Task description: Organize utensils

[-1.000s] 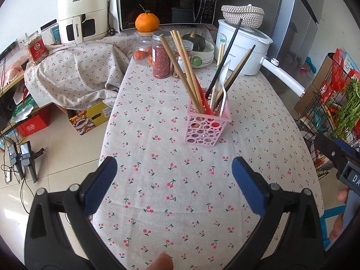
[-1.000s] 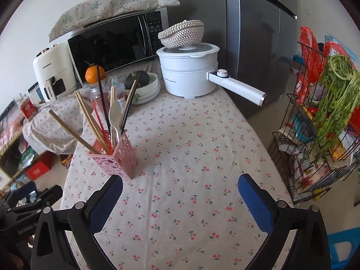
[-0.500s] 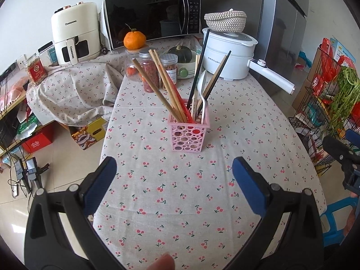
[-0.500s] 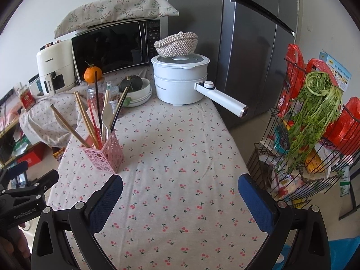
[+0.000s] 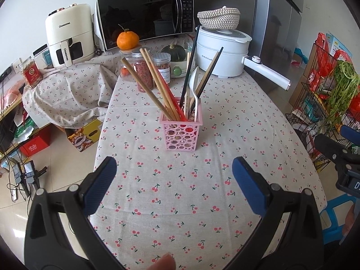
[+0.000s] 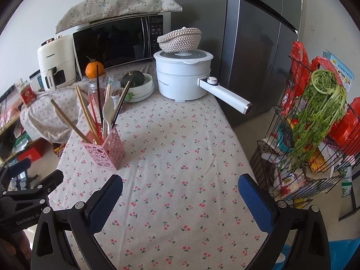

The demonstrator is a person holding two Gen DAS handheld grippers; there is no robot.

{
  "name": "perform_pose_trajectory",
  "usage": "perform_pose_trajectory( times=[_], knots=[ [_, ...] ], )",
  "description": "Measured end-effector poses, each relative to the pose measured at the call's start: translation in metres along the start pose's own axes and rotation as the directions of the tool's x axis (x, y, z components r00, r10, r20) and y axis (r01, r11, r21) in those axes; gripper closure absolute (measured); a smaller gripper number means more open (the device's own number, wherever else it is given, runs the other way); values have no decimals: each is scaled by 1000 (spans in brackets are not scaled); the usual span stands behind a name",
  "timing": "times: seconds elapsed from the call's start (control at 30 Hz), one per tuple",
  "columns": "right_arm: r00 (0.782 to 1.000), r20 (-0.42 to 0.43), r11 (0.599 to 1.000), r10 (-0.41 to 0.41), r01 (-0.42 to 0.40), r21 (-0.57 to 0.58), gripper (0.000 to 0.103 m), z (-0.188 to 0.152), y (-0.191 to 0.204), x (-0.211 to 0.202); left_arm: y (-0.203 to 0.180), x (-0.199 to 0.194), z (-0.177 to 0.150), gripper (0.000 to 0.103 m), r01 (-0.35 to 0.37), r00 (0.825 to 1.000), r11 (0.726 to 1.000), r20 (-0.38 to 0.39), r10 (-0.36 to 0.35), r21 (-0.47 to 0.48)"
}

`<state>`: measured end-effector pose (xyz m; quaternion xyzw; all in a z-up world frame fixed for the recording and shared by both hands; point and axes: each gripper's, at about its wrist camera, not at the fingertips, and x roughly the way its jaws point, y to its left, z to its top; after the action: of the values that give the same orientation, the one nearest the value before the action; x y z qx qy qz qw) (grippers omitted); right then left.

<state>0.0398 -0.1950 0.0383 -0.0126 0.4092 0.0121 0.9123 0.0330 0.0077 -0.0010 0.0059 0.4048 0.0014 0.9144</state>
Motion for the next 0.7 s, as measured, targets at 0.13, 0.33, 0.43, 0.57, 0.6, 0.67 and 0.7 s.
perform_pose_trajectory(
  times=[0.13,0.33,0.43,0.57,0.6,0.67,0.7],
  knots=[
    [1000,-3,1000,5,-5,3,0,0,0,1,0,0,0,1,0,1000,1000,0,0,-1],
    [1000,-5,1000,9,-9,9,0,0,0,2,1,0,0,1,1,1000,1000,2,-1,1],
    [1000,-3,1000,9,-9,10,0,0,0,2,0,-2,0,1,-2,1000,1000,10,2,3],
    [1000,0,1000,4,-4,8,0,0,0,2,-2,-3,1,1,-3,1000,1000,17,3,0],
    [1000,-2,1000,4,-4,7,0,0,0,3,-2,-3,1,1,-2,1000,1000,17,2,0],
    [1000,-6,1000,6,-6,5,0,0,1,4,-2,-3,1,1,-2,1000,1000,20,2,4],
    [1000,-7,1000,5,-5,3,0,0,2,4,-2,-3,1,1,-3,1000,1000,21,2,5]
  ],
)
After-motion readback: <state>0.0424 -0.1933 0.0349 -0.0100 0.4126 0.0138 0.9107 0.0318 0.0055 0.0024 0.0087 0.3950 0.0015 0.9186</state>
